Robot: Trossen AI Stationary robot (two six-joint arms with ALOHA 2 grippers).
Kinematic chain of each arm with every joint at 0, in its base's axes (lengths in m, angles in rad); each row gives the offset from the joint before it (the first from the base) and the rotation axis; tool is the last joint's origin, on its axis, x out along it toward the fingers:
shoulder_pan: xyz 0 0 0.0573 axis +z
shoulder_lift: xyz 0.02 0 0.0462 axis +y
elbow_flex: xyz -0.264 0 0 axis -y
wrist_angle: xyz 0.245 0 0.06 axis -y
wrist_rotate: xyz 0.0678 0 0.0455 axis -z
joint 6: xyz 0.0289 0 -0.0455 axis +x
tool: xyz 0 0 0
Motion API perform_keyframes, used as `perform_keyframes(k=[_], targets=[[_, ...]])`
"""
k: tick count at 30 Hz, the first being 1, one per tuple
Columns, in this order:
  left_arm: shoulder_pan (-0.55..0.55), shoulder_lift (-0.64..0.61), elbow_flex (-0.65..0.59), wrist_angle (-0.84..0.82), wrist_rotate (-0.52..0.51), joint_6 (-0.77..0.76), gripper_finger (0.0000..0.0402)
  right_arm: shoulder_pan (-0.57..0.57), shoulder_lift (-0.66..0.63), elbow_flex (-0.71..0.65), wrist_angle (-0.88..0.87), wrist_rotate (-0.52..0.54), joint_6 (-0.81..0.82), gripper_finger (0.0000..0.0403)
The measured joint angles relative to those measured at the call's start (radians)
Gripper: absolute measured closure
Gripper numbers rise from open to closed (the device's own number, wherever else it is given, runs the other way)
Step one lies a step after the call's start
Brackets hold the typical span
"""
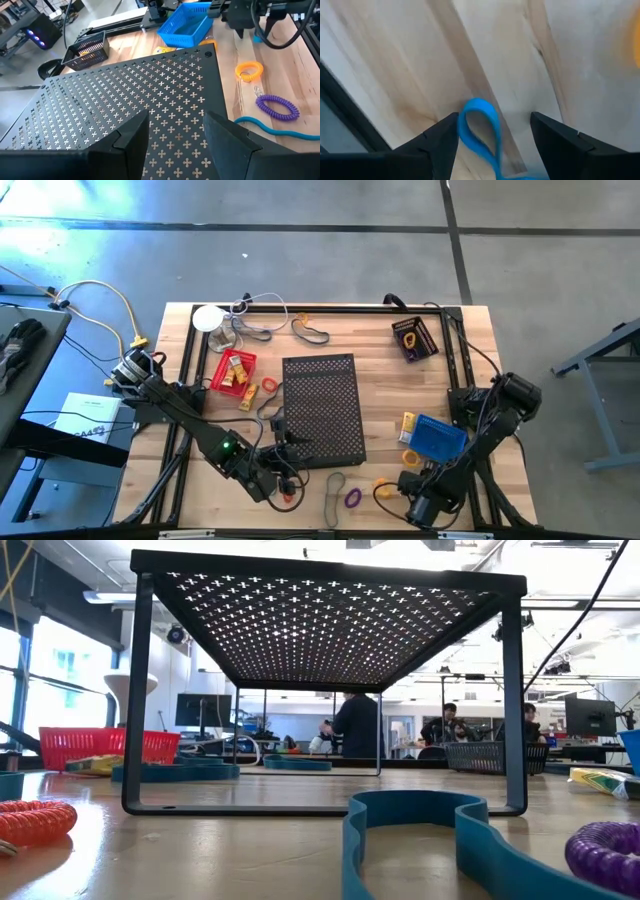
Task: Pick & Place Office Desk Supplies
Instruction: Put the blue rubber band into the blue bin
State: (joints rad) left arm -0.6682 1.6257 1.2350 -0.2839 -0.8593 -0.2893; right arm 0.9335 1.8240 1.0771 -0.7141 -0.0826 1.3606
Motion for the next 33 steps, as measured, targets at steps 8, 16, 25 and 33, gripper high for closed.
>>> perform_keyframes(k=[8,16,25,33], targets=[[0.000,0.000,0.000,-0.001,0.001,0.000,0.0223,0.008,0.015,0.002,-0.003,-0.016,-0.050,0.0208],[0.000,0.000,0.000,-0.001,0.000,0.003,0.0223,0.007,0.016,-0.001,-0.008,-0.025,-0.058,0.0365],[0.000,0.000,0.000,-0.001,0.000,0.002,0.0223,0.002,-0.028,0.030,-0.022,-0.020,-0.041,0.0399],[0.000,0.000,0.000,0.000,0.037,-0.005,0.0223,0.000,-0.049,0.232,-0.273,0.165,-0.089,0.0399]])
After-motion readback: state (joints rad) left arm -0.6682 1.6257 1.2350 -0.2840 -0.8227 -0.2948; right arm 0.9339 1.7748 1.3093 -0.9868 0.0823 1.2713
